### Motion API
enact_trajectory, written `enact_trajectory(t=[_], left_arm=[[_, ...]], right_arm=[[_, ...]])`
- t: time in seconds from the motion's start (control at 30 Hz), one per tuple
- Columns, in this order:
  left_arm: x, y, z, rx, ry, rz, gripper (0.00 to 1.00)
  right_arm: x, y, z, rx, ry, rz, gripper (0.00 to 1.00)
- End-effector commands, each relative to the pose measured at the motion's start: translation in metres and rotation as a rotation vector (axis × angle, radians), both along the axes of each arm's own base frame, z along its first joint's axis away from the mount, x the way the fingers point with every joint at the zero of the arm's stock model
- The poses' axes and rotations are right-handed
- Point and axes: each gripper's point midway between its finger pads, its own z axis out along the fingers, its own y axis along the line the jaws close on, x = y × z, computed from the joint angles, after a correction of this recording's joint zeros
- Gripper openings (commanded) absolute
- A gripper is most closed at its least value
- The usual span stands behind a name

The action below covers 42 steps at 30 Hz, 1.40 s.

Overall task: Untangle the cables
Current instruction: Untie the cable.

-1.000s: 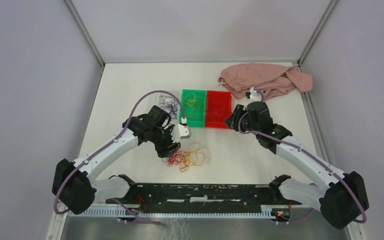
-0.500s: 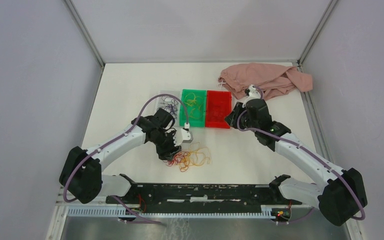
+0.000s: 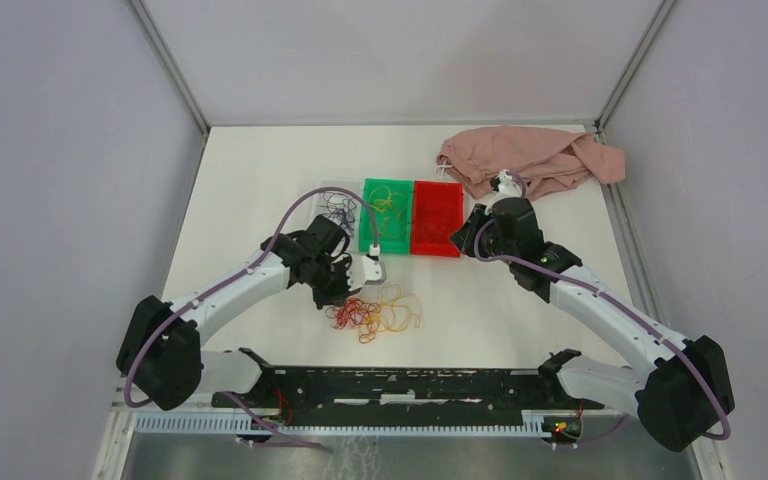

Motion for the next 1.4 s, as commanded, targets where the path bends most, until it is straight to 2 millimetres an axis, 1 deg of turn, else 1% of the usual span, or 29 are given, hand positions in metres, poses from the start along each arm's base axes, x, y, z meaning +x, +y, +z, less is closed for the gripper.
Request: enact_trajectory(t=[0.0,0.07,0.2,0.3,0.4,0.47,0.53,0.63,0.7,0.83,0.97,1.13,1.2,1.37], left_arm=[[0.025,-0.006,0.025,-0.039,-0.151,-0.007,0.03],[0.03,-0.009,0.044,-0.059,-0.195,-0.028,0.03],[0.033,-0.016,0.09,-0.125,-0.288,-0.077,0.03],[0.028,-0.02,0.119,-0.19,-0.372,-0.137,0.03],[0.018,-0.02,0.137,-0.249,-0.47,-0.225,0.03],[0.015,-0.022,0.152,-0.307,-0.56,-0.252,0.03],[0.014,-0.025,0.172,-0.376,-0.667,-0.269,0.03],[0.013,-0.031,0.207,-0.487,-0.824,-0.292,0.03],[0.006,-0.034,0.219,-0.531,-0.867,-0.332,0.03],[-0.007,-0.04,0.233,-0.583,-0.911,-0.419,0.03],[-0.008,-0.041,0.243,-0.602,-0.962,-0.446,0.03],[-0.008,-0.044,0.258,-0.632,-1.017,-0.462,0.03],[-0.009,-0.046,0.26,-0.644,-1.018,-0.471,0.03],[-0.012,-0.046,0.261,-0.655,-1.018,-0.481,0.03]], right_arm=[[0.01,0.008,0.034,0.076,-0.091,-0.001,0.19],[0.01,0.012,0.036,0.095,-0.096,0.015,0.2],[0.008,0.027,0.044,0.164,-0.109,0.069,0.29],[0.006,0.041,0.052,0.239,-0.113,0.123,0.36],[0.002,0.059,0.063,0.331,-0.116,0.19,0.43],[0.0,0.07,0.072,0.382,-0.122,0.232,0.48],[-0.006,0.083,0.081,0.421,-0.141,0.287,0.52],[-0.015,0.101,0.095,0.447,-0.183,0.366,0.58],[-0.023,0.114,0.103,0.452,-0.208,0.426,0.6],[-0.042,0.142,0.116,0.461,-0.229,0.553,0.63],[-0.062,0.163,0.12,0.453,-0.247,0.637,0.66],[-0.077,0.18,0.126,0.493,-0.257,0.691,0.67],[-0.081,0.185,0.131,0.513,-0.267,0.706,0.67],[-0.086,0.192,0.134,0.558,-0.264,0.72,0.68]])
